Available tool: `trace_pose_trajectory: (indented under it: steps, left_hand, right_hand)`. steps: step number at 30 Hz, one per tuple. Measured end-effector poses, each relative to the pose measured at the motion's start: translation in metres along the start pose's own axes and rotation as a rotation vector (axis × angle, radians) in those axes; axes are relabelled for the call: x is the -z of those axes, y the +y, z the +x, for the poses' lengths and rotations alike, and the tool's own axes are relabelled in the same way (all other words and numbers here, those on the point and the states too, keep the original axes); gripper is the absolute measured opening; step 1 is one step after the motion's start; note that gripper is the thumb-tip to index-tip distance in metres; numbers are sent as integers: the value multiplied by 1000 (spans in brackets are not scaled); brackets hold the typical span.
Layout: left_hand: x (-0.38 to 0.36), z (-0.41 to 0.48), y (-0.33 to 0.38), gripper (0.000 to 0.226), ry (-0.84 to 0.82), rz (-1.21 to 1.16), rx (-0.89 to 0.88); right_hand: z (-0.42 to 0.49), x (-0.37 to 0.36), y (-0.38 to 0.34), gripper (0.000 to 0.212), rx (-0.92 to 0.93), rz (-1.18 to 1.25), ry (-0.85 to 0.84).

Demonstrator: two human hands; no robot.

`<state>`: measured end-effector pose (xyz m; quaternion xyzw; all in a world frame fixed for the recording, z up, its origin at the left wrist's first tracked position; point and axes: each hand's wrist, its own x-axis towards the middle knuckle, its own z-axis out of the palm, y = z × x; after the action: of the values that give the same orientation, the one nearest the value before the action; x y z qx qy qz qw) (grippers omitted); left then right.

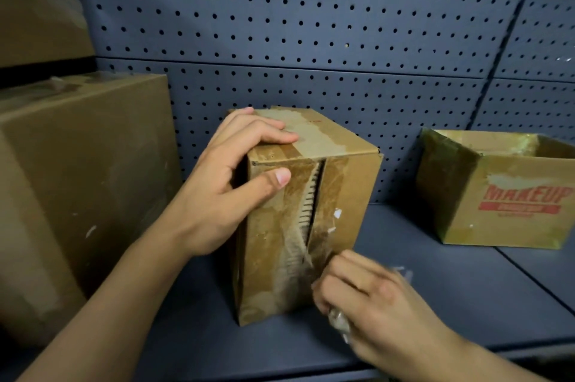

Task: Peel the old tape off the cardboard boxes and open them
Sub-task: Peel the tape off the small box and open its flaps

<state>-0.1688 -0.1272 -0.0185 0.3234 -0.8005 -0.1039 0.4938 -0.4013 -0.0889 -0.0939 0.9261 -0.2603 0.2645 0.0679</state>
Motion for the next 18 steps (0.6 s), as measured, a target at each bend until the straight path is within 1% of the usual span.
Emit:
trace_pose_trajectory:
  steps: [1,2,3,5,6,8,9,13,16,18]
  left_hand:
    - [0,0,0,36,1,2,5]
    - [-1,0,0,36,3,6,13]
    - [-1,1,-1,37,4,9,22]
    - [-3,3,-2,38,5,12,35]
    - [-3,3,-2,38,6,15,38]
    - [-5,6,-4,38,3,31,40]
    - [-7,7,-4,39,0,45,39]
    - [-11,10,-4,39,6,81,41]
    - [-12,11,-4,40,15,94,46]
    - [-13,12,-4,40,23,120,49]
  right_hand:
    - [-2,0,3,18,-40,29,-8]
    - [-5,1,6,25,-78,60,-12]
    - [-7,3,9,36,-105,80,-3]
    - [-8,10,13,58,-160,98,79]
    - [-7,14,13,63,-201,129,126]
    - [-4,20,12,60,-244,168,195]
    - [0,21,12,57,-245,142,209]
    - [14,21,18,50,-245,-99,299]
    - [25,23,24,36,-203,-274,447]
    - [31,24,26,34,-199,-328,523]
